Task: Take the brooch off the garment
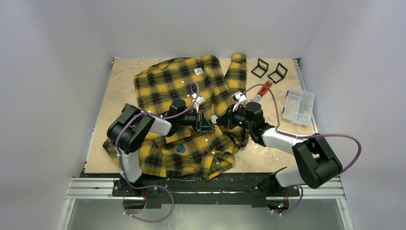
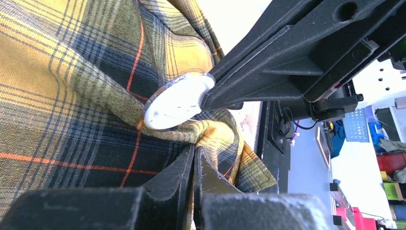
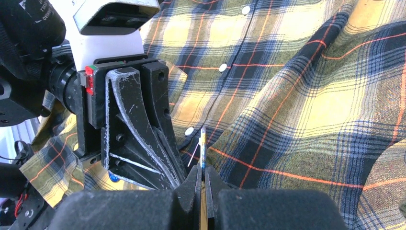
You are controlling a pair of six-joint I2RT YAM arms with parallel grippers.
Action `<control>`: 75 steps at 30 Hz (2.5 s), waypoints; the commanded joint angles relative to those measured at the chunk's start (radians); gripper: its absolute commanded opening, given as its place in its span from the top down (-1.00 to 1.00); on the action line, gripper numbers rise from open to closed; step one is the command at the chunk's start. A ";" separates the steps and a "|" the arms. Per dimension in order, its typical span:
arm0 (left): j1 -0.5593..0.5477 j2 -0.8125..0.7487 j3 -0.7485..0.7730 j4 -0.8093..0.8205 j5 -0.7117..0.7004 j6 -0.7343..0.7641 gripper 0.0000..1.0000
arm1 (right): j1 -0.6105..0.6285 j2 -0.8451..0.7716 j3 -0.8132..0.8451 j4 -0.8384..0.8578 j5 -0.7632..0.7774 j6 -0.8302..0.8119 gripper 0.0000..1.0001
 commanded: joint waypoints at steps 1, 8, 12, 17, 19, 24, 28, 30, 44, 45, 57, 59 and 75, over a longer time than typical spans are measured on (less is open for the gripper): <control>0.020 -0.019 0.017 0.002 0.007 0.044 1.00 | 0.004 -0.056 0.008 -0.009 -0.018 -0.015 1.00; 0.044 -0.032 0.026 -0.082 -0.019 0.099 1.00 | -0.033 -0.046 0.035 -0.094 -0.027 -0.006 1.00; 0.061 -0.048 0.023 -0.099 -0.025 0.113 0.66 | -0.062 -0.043 0.087 -0.179 -0.082 -0.037 1.00; 0.097 -0.134 0.020 -0.140 -0.001 0.155 0.04 | -0.083 -0.082 0.163 -0.298 -0.177 -0.097 1.00; 0.112 -0.202 0.034 -0.206 0.028 0.221 -0.07 | -0.087 -0.086 0.221 -0.396 -0.235 -0.154 1.00; 0.160 -0.391 0.084 -0.436 0.089 0.377 -0.18 | -0.095 -0.075 0.367 -0.625 -0.408 -0.262 1.00; 0.174 -0.521 0.126 -0.648 0.154 0.504 -0.20 | -0.098 -0.096 0.447 -0.708 -0.534 -0.266 1.00; 0.174 -0.594 0.122 -0.694 0.165 0.533 -0.19 | -0.098 -0.115 0.470 -0.724 -0.573 -0.265 1.00; 0.086 -0.702 0.083 -0.650 0.197 0.483 -0.10 | -0.081 -0.188 0.457 -0.602 -0.683 -0.094 1.00; 0.076 -0.702 0.081 -0.636 0.183 0.465 -0.10 | -0.077 -0.191 0.459 -0.600 -0.684 -0.093 1.00; 0.026 -0.631 0.063 -0.388 0.136 0.236 0.09 | -0.063 -0.206 0.457 -0.566 -0.688 -0.067 1.00; 0.021 -0.615 0.062 -0.346 0.138 0.200 0.18 | -0.063 -0.207 0.455 -0.555 -0.689 -0.058 1.00; 0.018 -0.597 0.096 -0.461 0.227 0.277 1.00 | -0.063 -0.205 0.492 -0.628 -0.635 -0.117 0.11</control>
